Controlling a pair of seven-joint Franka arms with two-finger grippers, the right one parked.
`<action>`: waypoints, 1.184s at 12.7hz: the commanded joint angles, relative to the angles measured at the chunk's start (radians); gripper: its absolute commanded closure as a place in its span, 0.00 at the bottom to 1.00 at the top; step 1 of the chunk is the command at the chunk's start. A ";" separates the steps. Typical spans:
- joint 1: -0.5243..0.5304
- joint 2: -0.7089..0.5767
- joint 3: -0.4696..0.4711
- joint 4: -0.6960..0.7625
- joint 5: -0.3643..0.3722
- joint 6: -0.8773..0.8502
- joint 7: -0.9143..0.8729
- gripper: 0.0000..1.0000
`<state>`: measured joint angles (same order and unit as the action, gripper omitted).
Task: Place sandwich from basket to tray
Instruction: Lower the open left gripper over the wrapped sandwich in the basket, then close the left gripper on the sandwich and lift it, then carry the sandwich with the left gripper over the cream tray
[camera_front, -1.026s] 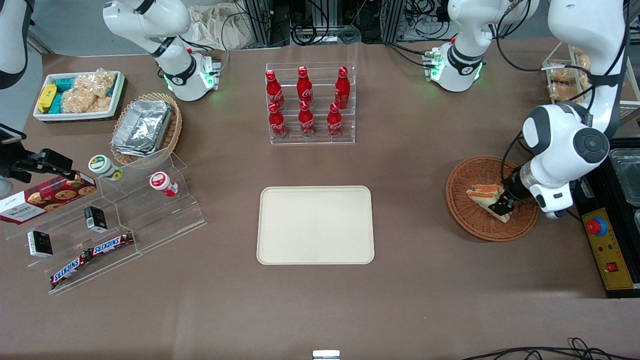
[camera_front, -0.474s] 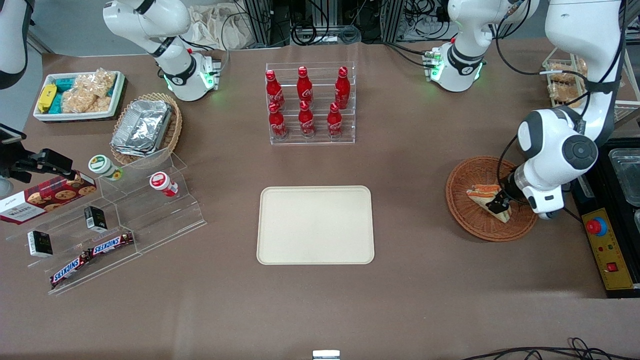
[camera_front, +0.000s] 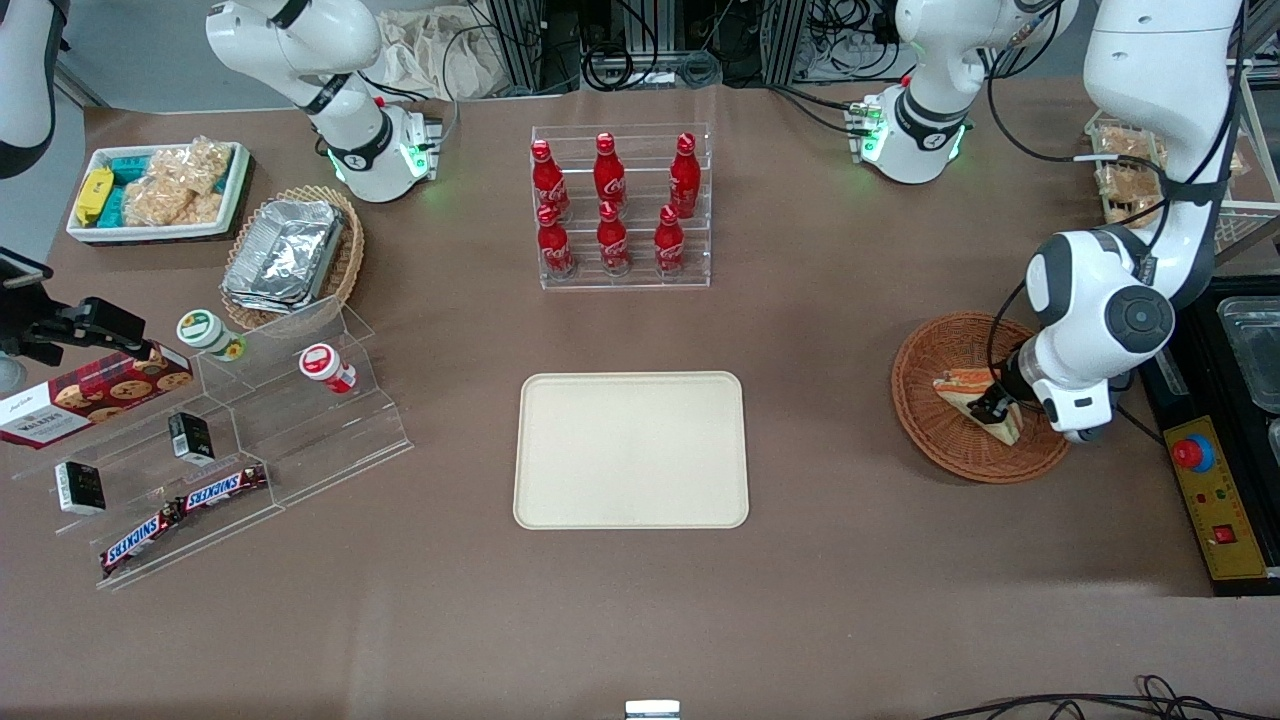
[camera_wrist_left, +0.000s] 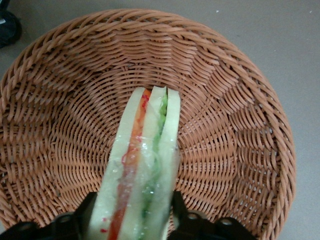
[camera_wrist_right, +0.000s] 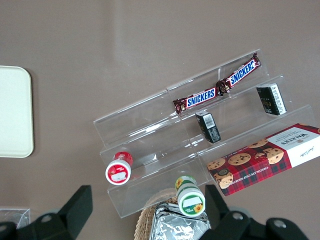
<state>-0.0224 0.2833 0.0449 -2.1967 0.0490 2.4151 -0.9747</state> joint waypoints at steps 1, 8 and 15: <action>-0.007 -0.012 0.006 0.002 0.028 0.009 -0.097 1.00; -0.023 -0.032 -0.005 0.252 0.090 -0.277 -0.087 1.00; -0.025 -0.019 -0.075 0.759 0.031 -0.772 0.317 1.00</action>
<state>-0.0429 0.2385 0.0080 -1.5536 0.1055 1.7559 -0.7742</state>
